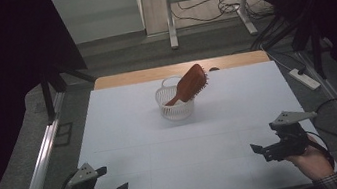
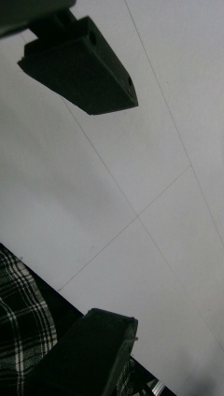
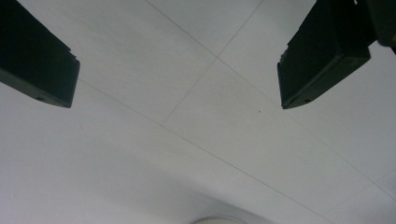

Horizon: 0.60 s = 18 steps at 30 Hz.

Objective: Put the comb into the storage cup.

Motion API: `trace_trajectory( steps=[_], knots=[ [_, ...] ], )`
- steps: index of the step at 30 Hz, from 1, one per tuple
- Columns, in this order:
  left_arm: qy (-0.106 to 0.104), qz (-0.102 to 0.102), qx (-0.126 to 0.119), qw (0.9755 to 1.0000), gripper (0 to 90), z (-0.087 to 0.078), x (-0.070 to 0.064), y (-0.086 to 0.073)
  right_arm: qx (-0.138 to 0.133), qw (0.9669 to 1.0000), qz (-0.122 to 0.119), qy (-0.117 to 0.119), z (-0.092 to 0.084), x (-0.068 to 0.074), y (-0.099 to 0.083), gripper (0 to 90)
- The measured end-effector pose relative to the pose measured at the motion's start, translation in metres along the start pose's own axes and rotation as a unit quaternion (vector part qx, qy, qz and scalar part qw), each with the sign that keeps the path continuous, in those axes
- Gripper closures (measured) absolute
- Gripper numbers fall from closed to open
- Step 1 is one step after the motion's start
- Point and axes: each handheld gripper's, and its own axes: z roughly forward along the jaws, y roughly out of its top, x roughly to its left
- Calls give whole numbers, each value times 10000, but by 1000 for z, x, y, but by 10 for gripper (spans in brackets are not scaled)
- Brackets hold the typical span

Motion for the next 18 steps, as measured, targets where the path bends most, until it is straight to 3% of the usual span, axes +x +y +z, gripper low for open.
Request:
trace_trajectory(
  steps=[18],
  knots=[
    [-1,-17,-2,10000,9,0,0,0,6,9995,199,-231,-14,-8,-16,0]
  ],
)
